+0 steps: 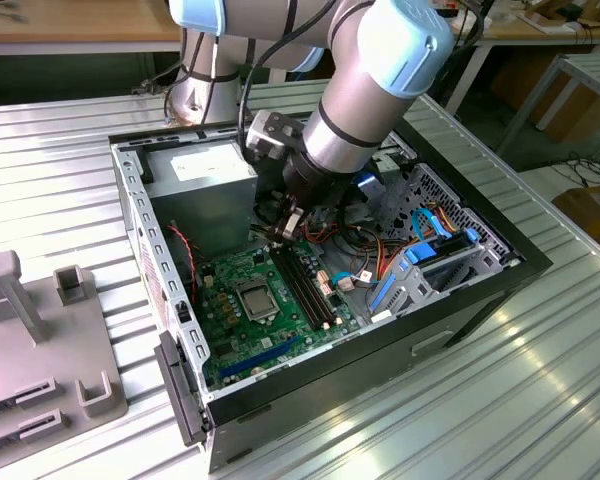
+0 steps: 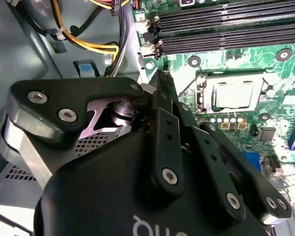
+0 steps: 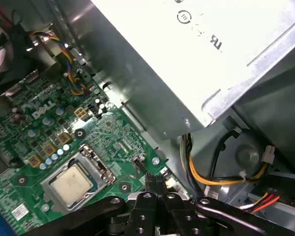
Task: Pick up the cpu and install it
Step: 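Install the first cpu locking lever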
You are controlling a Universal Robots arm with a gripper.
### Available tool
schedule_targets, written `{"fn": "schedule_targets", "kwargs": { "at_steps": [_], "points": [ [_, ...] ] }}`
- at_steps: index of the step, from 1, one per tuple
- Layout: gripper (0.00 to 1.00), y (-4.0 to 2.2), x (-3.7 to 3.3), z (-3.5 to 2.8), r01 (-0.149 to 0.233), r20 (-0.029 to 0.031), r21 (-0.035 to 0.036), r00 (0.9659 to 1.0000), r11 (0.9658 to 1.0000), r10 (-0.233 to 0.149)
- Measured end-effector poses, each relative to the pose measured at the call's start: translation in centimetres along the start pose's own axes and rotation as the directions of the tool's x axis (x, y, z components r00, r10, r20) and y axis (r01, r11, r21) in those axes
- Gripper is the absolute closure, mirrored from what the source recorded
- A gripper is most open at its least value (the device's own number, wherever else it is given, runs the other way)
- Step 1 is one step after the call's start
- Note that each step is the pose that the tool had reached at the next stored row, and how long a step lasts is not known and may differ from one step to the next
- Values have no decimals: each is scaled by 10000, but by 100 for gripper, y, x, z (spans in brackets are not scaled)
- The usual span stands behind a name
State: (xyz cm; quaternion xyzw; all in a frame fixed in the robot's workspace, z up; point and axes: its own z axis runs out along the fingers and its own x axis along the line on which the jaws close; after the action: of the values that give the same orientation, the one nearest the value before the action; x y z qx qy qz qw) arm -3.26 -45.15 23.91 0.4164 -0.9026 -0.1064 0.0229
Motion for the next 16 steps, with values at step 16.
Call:
{"fn": "schedule_targets", "kwargs": {
  "at_steps": [16],
  "points": [
    [89, 31, 184, 14, 628, -60, -16, 9980, 9980, -628]
  ]
}}
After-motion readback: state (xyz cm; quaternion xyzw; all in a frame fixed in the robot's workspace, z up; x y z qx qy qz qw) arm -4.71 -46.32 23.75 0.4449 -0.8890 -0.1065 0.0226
